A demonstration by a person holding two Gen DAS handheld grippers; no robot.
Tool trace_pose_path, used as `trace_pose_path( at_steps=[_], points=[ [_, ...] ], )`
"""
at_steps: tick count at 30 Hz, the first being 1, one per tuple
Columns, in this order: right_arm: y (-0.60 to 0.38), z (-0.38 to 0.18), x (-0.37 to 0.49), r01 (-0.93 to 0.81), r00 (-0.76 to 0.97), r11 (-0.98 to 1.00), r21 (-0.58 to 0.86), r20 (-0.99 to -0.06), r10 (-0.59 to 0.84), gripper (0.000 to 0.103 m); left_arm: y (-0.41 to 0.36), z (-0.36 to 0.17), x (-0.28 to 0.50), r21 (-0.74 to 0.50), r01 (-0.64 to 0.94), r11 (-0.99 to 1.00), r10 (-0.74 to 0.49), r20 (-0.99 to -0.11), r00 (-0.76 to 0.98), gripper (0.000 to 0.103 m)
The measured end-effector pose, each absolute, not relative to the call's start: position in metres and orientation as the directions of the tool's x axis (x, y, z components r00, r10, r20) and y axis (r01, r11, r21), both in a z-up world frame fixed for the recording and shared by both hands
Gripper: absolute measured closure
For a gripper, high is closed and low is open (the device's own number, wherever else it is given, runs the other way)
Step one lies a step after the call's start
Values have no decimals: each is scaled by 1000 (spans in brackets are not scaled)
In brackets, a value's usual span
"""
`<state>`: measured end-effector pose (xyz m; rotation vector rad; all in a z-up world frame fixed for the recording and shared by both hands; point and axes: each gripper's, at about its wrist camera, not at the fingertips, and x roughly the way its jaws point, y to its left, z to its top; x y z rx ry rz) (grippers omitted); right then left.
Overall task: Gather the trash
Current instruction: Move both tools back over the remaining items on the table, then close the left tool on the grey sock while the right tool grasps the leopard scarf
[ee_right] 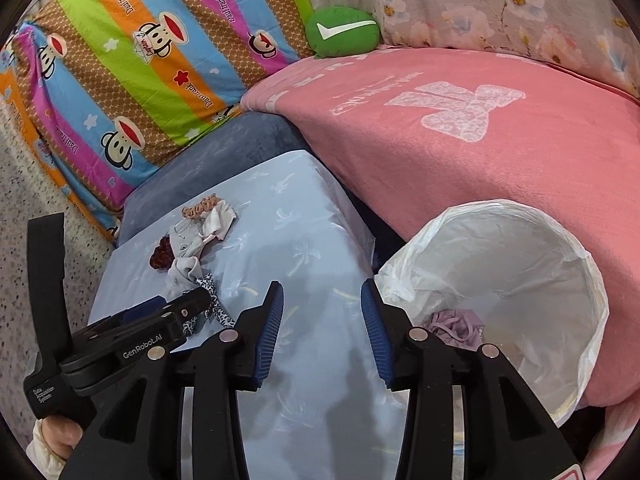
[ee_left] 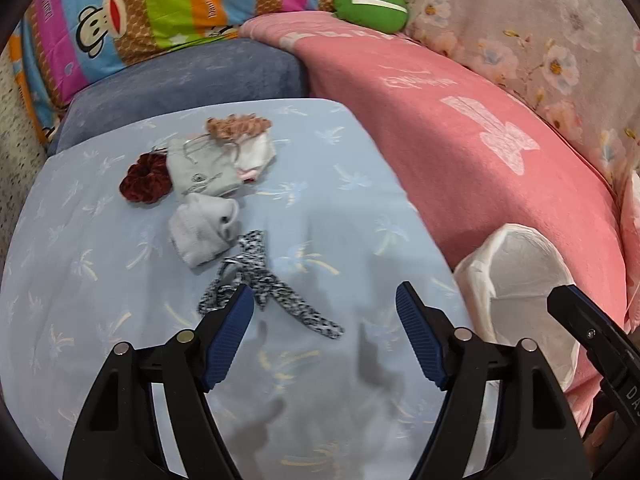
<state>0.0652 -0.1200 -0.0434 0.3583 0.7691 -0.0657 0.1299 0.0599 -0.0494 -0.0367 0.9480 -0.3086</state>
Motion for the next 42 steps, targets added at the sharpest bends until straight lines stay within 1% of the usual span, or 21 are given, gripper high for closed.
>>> trace_pose_path(
  at_steps=[1,3,9,13,20,25,29,31,32,33,35,37,38,39,42],
  points=[
    [-116,-45,68,184,717,939,292,-693,75,60,65,-51,132,-165,231,959,-268,-795,544,27],
    [-106,-47,75,171,712,941,291,-697,86,59,75,-53,136,-165,208,964,-254,-797,548,24],
    [-75,-58,98,125,688,948,291,-714,128,55,112,-63,155,-166,135,977,-213,-813,543,20],
    [-50,-67,114,84,674,952,293,-720,163,54,134,-68,172,-181,96,979,-204,-821,533,20],
    [-13,-88,147,35,639,954,299,-740,208,54,148,-83,200,-242,89,966,-254,-834,491,21],
    [4,-102,165,25,612,957,288,-762,213,54,150,-97,212,-288,87,954,-296,-845,446,36],
    [13,-113,175,21,590,958,287,-777,220,54,154,-105,217,-329,78,941,-331,-845,419,45],
    [18,-117,178,17,582,957,289,-781,226,54,155,-107,217,-356,83,931,-358,-840,409,56],
    [20,-119,180,13,577,957,288,-784,228,54,156,-107,217,-366,91,926,-371,-836,404,59],
    [23,-122,181,11,573,958,287,-787,229,54,157,-108,217,-374,99,922,-381,-834,400,66],
    [25,-127,184,7,568,957,291,-789,236,54,159,-108,216,-377,107,920,-387,-832,399,68],
    [28,-134,188,8,553,956,293,-798,240,54,161,-107,215,-377,117,919,-391,-829,400,74],
    [29,-138,190,8,545,956,292,-803,241,54,161,-107,216,-378,119,918,-393,-828,401,75],
    [31,-140,192,9,541,957,289,-806,238,55,163,-106,215,-382,121,916,-397,-826,401,77],
    [35,-146,193,9,541,961,275,-810,227,67,165,-106,216,-385,122,915,-400,-823,403,79]
  ],
)
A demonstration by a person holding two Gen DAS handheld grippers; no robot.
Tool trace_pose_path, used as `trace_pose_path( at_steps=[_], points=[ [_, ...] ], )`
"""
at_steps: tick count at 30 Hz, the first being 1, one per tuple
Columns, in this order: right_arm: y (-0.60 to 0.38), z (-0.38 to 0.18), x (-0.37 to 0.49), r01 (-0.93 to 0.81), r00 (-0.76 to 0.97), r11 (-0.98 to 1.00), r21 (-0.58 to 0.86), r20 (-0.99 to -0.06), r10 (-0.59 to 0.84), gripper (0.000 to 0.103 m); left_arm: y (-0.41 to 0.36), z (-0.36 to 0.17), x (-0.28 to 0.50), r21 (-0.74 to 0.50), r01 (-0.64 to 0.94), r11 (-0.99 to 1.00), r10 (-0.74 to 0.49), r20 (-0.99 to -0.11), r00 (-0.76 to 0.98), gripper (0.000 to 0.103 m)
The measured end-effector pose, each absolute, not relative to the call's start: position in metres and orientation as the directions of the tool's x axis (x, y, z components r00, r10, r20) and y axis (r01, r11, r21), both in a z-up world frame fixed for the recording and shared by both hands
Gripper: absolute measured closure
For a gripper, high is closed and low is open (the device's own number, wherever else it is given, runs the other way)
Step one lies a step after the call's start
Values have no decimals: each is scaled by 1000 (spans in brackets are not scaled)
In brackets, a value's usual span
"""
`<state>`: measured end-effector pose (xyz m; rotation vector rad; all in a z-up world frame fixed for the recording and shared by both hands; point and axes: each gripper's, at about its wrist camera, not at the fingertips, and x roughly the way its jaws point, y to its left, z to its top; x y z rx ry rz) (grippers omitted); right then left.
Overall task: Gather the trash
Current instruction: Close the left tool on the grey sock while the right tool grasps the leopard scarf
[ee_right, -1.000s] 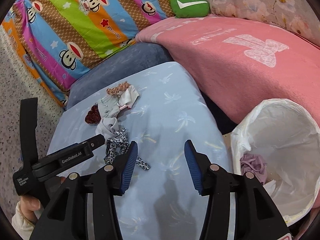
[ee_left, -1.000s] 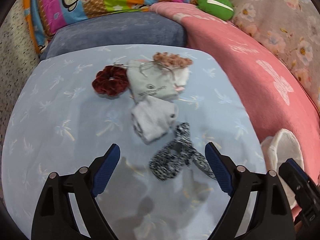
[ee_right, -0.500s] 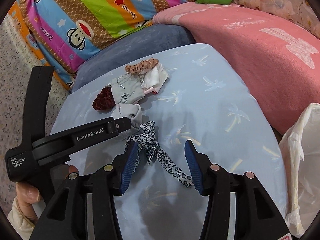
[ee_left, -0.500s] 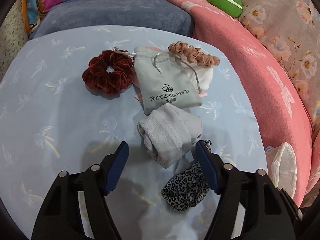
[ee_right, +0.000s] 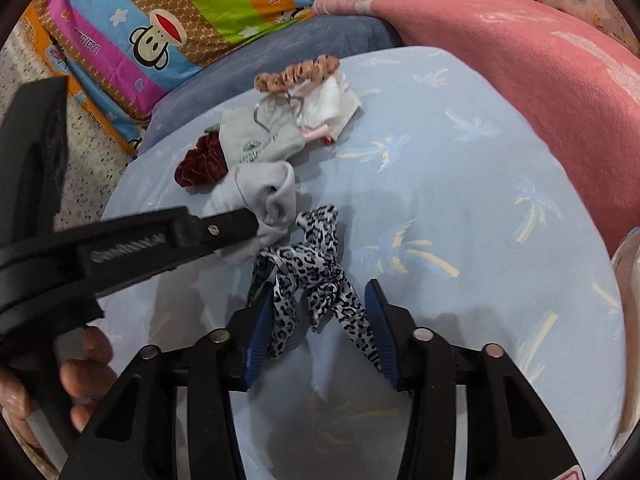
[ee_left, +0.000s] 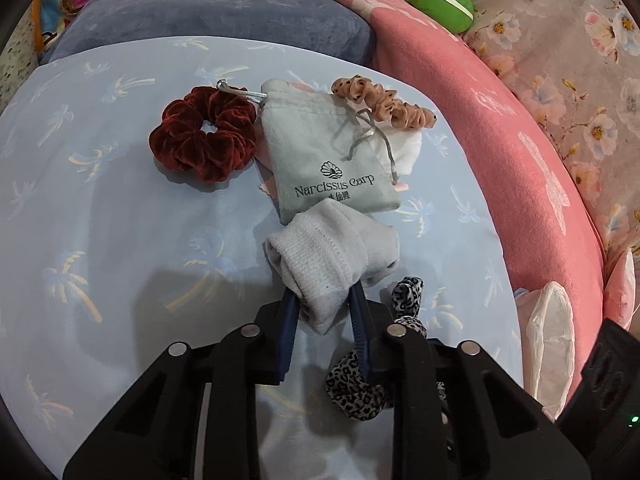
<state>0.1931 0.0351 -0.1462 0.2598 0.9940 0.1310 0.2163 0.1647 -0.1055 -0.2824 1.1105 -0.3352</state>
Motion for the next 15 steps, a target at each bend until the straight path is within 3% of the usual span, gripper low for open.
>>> trace_pose_path(
  at_steps=[4,15],
  points=[
    [35,-149,196,9,523,964,267,-823,222,94,165,-102,215,-375,121,919,-390,-824,411,79],
    [24,-113,171,4,587,961,275,-779,220,96,152,-77,197,-307,158,938,-345,-815,466,80]
  ],
)
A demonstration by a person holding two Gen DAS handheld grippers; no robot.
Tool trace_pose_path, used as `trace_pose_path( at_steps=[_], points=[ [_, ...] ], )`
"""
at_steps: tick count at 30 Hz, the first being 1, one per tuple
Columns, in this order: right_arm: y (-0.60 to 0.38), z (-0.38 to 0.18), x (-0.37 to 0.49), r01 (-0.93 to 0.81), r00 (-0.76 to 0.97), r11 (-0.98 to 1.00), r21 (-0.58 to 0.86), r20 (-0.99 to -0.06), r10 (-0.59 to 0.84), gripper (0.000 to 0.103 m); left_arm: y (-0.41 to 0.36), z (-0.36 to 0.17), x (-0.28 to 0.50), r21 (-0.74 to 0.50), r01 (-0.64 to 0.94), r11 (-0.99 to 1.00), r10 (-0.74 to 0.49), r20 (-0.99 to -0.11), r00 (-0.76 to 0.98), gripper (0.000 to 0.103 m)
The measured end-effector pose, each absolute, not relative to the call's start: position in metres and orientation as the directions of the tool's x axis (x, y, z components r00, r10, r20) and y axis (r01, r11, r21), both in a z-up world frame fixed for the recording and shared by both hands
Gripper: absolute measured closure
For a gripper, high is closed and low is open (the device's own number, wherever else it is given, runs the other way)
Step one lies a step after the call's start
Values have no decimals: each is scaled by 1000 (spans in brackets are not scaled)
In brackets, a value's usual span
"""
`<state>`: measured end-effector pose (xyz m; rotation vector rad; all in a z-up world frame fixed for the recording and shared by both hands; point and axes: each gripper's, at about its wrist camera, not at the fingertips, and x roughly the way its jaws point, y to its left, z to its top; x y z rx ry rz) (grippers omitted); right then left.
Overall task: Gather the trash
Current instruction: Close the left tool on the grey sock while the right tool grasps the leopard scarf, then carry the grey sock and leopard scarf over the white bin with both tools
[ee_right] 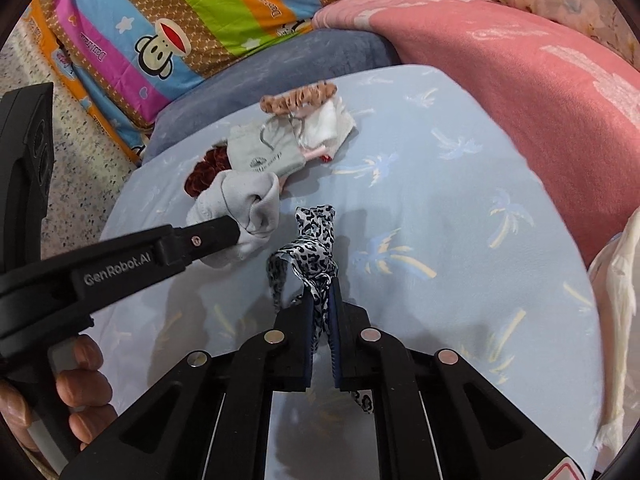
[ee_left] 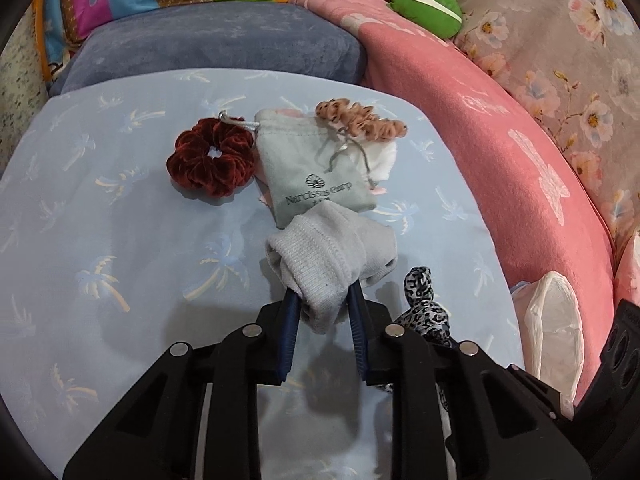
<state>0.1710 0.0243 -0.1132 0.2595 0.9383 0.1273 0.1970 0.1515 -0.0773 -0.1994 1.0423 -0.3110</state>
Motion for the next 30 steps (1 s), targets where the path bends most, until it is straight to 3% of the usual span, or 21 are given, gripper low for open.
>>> trace_pose_path(
  at_steps=[18,30],
  points=[
    [-38,-20,104,41,744,954,298,-646,170,96,96,-17,146,-239,294,926,-368,-748,552,80],
    [-91,-3,67,122,785,947,297,-613,91,96,38,-7,119,-210,405,890,-417,-734,536,80]
  ],
)
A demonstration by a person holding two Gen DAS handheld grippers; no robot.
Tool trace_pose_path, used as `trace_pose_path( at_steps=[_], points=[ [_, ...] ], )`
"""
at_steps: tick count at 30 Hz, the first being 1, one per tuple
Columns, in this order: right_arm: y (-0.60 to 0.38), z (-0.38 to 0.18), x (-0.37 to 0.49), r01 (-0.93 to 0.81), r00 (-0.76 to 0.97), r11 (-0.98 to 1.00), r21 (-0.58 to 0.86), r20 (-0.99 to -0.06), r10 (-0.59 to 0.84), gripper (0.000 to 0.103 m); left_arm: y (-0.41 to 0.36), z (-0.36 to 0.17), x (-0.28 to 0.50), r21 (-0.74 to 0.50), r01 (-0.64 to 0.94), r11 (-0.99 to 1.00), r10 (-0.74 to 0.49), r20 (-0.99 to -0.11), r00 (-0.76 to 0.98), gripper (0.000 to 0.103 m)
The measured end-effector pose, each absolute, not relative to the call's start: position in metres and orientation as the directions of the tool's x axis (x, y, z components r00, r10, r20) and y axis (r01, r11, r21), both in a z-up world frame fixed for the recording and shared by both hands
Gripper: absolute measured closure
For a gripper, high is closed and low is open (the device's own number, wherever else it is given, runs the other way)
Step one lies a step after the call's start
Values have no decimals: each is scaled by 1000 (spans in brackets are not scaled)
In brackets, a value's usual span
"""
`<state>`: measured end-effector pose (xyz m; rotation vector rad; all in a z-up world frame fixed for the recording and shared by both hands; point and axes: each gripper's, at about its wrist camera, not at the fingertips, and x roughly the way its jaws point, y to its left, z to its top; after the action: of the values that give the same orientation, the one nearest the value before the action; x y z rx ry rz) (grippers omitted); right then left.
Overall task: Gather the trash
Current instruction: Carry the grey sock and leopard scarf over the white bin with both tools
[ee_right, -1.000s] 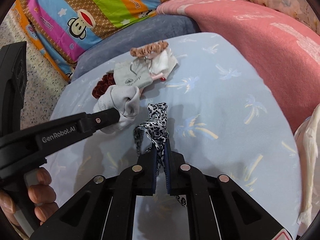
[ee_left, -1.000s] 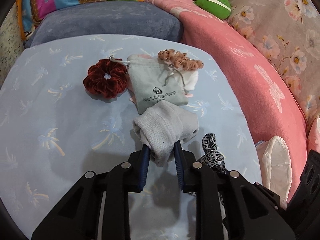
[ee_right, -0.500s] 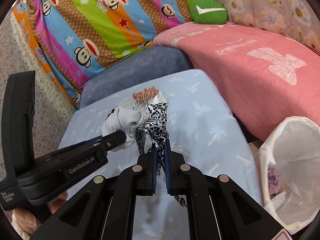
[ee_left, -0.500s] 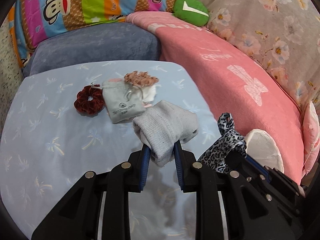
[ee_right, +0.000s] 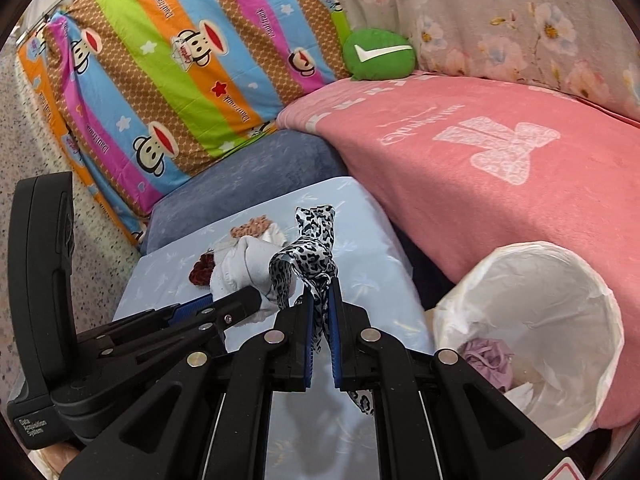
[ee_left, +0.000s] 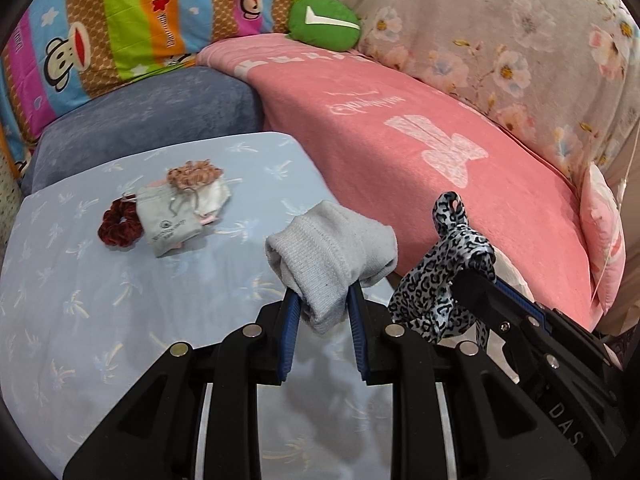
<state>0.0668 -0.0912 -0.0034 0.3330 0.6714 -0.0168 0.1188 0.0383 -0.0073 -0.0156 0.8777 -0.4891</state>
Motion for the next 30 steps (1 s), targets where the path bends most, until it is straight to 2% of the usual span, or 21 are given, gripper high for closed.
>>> trace_pose_path(
  at_steps=[30],
  points=[
    [-229,-22,-24,369,784,862,347,-614,-89,96,-96,-16,62,-164,621,766,-496,-765,410,79]
  ],
)
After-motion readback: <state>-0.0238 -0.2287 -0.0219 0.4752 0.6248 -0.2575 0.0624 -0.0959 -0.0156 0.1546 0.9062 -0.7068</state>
